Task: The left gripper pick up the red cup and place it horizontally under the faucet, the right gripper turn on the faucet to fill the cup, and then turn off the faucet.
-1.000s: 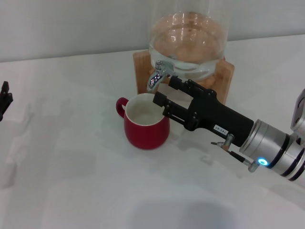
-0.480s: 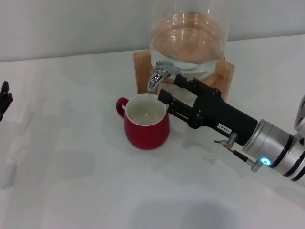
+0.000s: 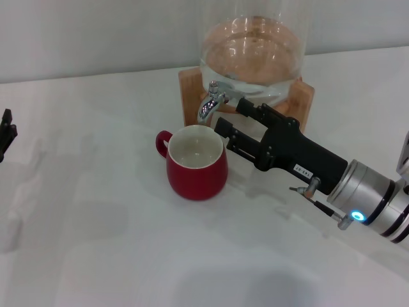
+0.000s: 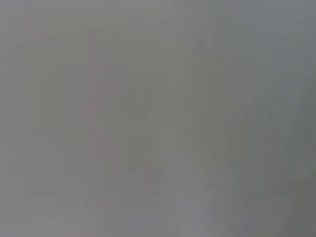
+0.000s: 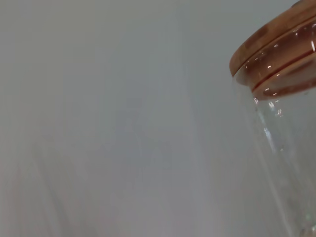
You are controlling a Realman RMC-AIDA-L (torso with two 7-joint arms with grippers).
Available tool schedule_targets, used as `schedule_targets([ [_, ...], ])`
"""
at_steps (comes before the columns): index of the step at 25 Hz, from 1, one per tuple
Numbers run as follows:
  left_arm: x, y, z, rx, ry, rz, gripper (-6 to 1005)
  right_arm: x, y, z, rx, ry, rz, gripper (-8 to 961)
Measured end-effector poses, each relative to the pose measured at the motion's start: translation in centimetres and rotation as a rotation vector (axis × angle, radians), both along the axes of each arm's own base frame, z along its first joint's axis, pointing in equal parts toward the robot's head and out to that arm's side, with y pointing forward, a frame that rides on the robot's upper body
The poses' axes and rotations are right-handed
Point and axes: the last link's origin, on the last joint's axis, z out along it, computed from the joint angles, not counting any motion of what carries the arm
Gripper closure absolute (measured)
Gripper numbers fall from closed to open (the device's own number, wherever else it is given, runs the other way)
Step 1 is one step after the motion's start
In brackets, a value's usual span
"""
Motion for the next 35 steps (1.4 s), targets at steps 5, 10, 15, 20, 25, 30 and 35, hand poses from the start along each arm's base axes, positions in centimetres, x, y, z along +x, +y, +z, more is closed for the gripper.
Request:
schedule_targets([
  [5,0.0,0.0,0.0,0.0,0.0,-0.001,115,0.1,0.0,0.1,0.008,0.002,-0.006,234],
  [10,0.0,0.0,0.0,0.0,0.0,-0.001,116,0.1,0.1,0.2,0.011,0.004,-0.008,233],
  [15,0.0,0.0,0.0,0.0,0.0,-0.001,116,0.2,0.2,0.4,0.02,0.003,-0.006,231],
  [20,0.0,0.1,0.1,0.0,0.002,-0.001,115,-0.2,-0.5,0.5,0.008,0.021,0.035,231],
  [25,0.1,0.1,0.1,0.0,0.002,-0.003,115,-0.1,-1.5,1.0,0.013,0.053,0.07,231],
  [30,0.1,0.2,0.1,0.001,0.001,-0.003,115,1.4,-1.3,3.0,0.11,0.068,0.027,231],
  [35,-0.1,0.0,0.1,0.004,0.0,0.004,115,3.0,-0.6,4.9,0.2,0.066,-0.038,231],
])
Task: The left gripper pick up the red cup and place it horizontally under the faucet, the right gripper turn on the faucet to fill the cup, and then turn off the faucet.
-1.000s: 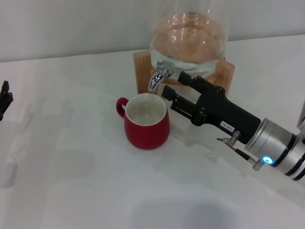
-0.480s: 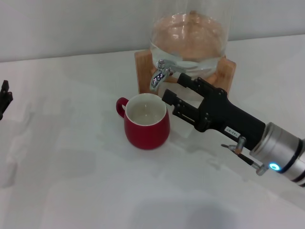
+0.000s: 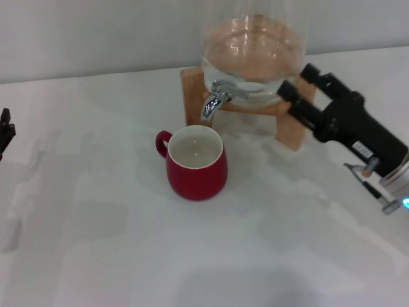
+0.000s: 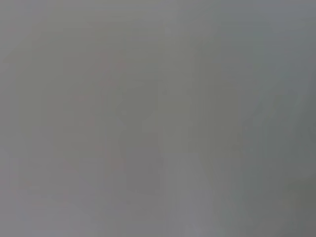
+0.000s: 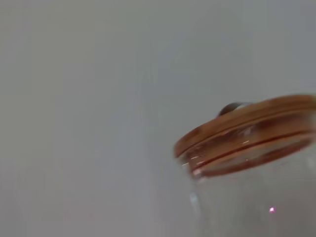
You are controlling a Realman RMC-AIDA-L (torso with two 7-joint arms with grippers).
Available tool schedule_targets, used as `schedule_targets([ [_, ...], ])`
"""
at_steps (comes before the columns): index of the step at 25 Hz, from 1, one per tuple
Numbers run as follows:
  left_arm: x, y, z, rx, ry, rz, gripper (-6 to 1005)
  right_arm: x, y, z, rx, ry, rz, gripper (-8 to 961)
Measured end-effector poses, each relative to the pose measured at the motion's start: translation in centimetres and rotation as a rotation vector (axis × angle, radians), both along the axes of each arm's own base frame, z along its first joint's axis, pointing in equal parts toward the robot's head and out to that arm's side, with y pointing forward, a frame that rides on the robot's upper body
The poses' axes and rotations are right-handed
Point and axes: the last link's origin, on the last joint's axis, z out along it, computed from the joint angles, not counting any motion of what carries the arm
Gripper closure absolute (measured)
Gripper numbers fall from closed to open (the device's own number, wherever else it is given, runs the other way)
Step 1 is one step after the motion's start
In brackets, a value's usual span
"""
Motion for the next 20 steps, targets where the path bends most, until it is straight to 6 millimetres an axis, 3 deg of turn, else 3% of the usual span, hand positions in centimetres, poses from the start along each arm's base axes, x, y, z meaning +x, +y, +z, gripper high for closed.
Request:
schedule_targets([
  [10,-0.4,-0.1,0.3,0.017,-0.009,0.018,115,2.5,2.0,3.6,0.188,0.007,-0.154,231],
  [20,-0.9,0.1,1.4,0.081,-0.049,0.053,115,4.4,5.2,6.2,0.373,-0.159,-0.316,231],
])
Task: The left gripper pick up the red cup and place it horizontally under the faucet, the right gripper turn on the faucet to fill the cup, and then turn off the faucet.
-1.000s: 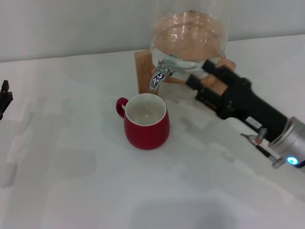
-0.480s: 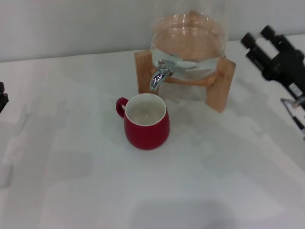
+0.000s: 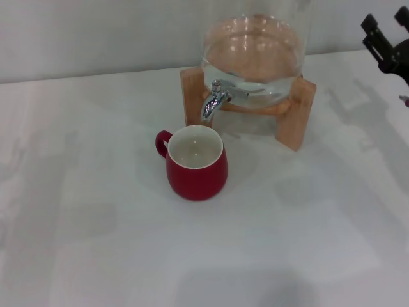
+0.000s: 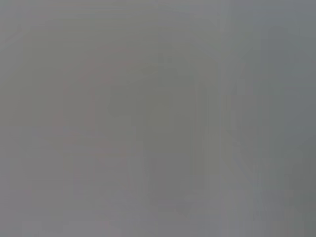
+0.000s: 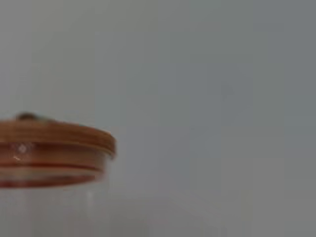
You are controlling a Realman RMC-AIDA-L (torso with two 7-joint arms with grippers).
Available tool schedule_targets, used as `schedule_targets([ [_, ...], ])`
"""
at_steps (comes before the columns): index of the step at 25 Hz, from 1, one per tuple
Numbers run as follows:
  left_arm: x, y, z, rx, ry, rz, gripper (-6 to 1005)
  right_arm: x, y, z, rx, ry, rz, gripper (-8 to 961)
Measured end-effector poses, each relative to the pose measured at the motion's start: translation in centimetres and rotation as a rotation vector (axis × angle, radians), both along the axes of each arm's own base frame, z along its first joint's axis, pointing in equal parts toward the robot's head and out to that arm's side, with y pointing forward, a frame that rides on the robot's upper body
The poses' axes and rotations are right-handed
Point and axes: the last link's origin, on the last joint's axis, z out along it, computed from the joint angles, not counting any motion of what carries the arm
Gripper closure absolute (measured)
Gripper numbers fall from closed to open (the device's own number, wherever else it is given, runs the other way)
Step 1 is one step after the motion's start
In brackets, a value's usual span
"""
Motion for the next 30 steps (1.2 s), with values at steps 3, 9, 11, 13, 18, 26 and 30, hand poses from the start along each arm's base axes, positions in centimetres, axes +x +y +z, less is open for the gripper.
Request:
schedule_targets([
  [3,-0.1,0.1,0.4,0.026,-0.023,0.013,115,0.5,0.6,0.6,0.065,-0.062,-0.058,231],
  [9,-0.3,0.2,1.2,0.078,-0.064,0.035,116,1.7,0.6,2.0,0.177,-0.091,-0.154,231],
  [11,-0.4,0.2,1.3,0.09,-0.072,0.041,116,2.3,0.4,2.6,0.201,-0.083,-0.175,231],
  [13,-0.6,0.2,1.5,0.099,-0.079,0.048,116,2.8,0.0,3.0,0.217,-0.076,-0.195,231],
  [18,-0.7,0.1,1.5,0.1,-0.08,0.054,116,3.5,-0.5,3.3,0.236,-0.061,-0.227,231],
  [26,-1.1,-0.6,1.5,0.111,-0.084,0.061,115,4.2,-1.4,2.8,0.233,-0.04,-0.253,231],
  [30,-1.4,-1.0,1.5,0.117,-0.088,0.069,115,4.4,-1.8,2.6,0.228,-0.033,-0.261,231],
])
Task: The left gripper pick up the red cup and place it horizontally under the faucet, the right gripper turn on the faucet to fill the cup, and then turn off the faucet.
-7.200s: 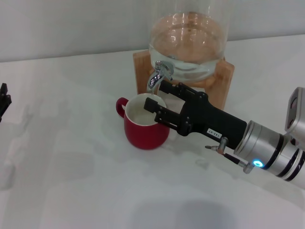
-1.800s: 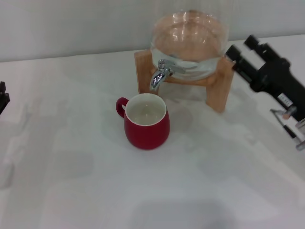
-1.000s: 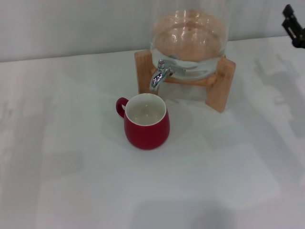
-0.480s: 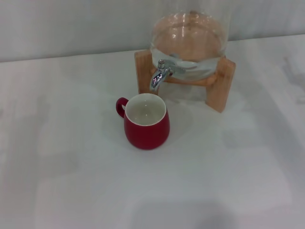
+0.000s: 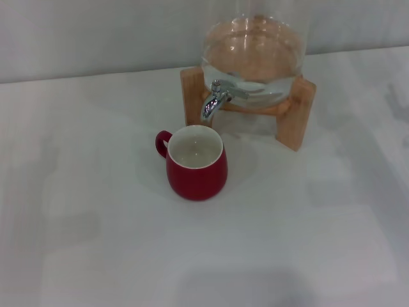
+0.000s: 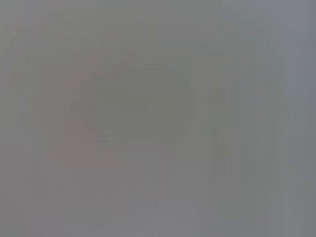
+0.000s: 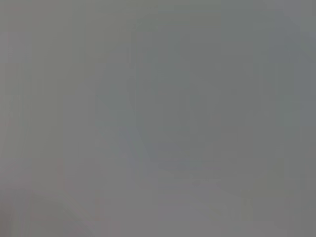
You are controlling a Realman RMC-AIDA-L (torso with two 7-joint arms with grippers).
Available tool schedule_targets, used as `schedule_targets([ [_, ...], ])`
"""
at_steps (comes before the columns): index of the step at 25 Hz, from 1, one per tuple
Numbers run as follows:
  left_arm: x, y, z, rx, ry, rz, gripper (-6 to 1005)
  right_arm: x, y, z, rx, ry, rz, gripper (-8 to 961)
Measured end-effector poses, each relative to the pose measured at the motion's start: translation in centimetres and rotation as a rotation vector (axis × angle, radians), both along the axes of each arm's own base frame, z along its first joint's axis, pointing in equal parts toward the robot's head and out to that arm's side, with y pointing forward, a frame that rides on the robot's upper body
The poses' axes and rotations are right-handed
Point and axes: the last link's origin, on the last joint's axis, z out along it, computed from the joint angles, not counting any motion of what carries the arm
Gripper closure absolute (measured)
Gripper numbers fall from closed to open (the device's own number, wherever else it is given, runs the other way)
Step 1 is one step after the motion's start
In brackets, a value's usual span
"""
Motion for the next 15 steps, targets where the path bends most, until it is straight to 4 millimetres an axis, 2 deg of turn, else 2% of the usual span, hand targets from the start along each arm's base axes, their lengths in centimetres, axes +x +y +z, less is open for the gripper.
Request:
schedule_targets([
  [15,-0.8,-1.0,-0.1,-0.008,-0.049,0.016,115,0.3,-1.3,-0.8,-0.01,0.022,0.006,231],
])
